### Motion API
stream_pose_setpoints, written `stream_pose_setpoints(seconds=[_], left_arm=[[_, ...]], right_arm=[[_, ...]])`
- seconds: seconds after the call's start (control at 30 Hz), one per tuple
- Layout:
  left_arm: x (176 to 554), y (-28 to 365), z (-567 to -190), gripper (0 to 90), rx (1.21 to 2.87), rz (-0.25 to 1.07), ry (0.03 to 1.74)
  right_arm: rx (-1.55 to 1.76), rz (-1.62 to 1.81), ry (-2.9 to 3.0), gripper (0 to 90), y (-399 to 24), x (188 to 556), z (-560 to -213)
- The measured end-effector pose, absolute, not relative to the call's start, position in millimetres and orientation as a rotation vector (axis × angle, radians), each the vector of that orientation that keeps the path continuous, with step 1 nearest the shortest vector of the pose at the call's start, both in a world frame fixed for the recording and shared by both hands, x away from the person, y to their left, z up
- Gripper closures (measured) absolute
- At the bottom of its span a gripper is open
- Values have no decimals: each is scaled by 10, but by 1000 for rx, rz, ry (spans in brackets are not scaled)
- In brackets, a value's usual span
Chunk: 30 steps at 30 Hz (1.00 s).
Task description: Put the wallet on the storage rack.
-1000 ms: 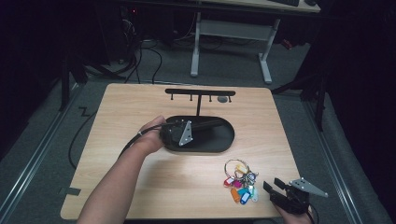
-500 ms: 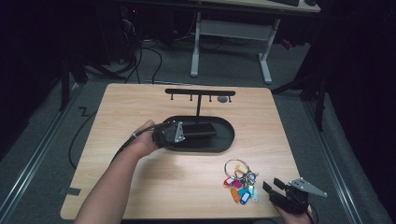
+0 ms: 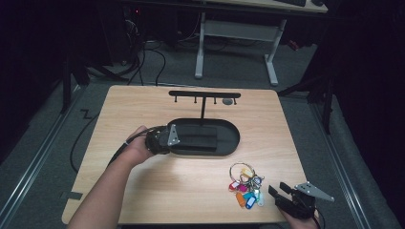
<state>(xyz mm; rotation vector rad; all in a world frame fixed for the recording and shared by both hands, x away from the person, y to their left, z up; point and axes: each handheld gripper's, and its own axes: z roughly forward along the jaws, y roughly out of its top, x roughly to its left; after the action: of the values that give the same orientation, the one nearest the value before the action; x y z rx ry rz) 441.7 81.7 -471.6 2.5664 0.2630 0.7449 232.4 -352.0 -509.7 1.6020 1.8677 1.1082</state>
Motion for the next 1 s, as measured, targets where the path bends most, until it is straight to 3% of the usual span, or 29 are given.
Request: stream_pose_setpoints(seconds=[0.37, 0.5, 0.7, 1.0], left_arm=[[4044, 1008, -4731, 536, 2407, 612, 429], [3891, 1161, -4775, 550, 2321, 482, 527], [3646, 1315, -4858, 553, 2258, 435, 601], [3197, 1582, -5065, 412, 2130, 360, 772]], right_arm=[[1603, 1100, 1880, 476, -3511, 2332, -5100], [1600, 1101, 1881, 478, -3511, 2331, -5096], [1601, 1104, 1881, 486, -3516, 2332, -5095], [1586, 1105, 1905, 495, -3491, 2343, -5101]])
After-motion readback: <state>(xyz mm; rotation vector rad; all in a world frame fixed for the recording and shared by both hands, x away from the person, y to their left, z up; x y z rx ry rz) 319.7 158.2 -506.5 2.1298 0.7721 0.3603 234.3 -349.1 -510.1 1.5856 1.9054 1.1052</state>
